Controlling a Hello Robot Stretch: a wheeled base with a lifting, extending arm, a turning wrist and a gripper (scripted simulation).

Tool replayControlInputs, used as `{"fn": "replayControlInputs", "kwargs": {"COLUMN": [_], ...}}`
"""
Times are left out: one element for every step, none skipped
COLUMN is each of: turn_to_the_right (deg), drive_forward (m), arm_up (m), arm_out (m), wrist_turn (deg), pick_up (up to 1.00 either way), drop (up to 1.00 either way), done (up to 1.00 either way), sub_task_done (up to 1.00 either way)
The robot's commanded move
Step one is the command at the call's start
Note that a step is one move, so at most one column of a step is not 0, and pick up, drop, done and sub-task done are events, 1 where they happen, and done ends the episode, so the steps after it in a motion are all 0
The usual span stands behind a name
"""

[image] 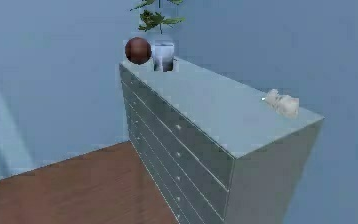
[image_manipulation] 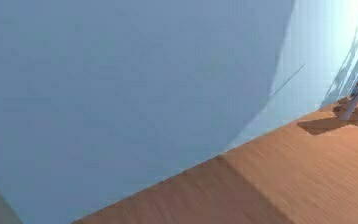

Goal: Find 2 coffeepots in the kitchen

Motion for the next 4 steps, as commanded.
{"fn": "replayControlInputs", "kwargs": {"turn_to_the_right": [45.0,45.0,45.0,33.0], "drive_forward": [0.0,0.0,0.0,0.0], "arm_up": [0.0,0.0,0.0,0.0], "arm_out": [0.0,0.0,0.0,0.0], "wrist_turn": [0.0,0.0,0.0,0.0], "pick_up": [0.0,0.0,0.0,0.0], "drop": [0.0,0.0,0.0,0.0], "done": [0.0,0.0,0.0,0.0], "sub_task_done": [0.0,0.0,0.0,0.0]}}
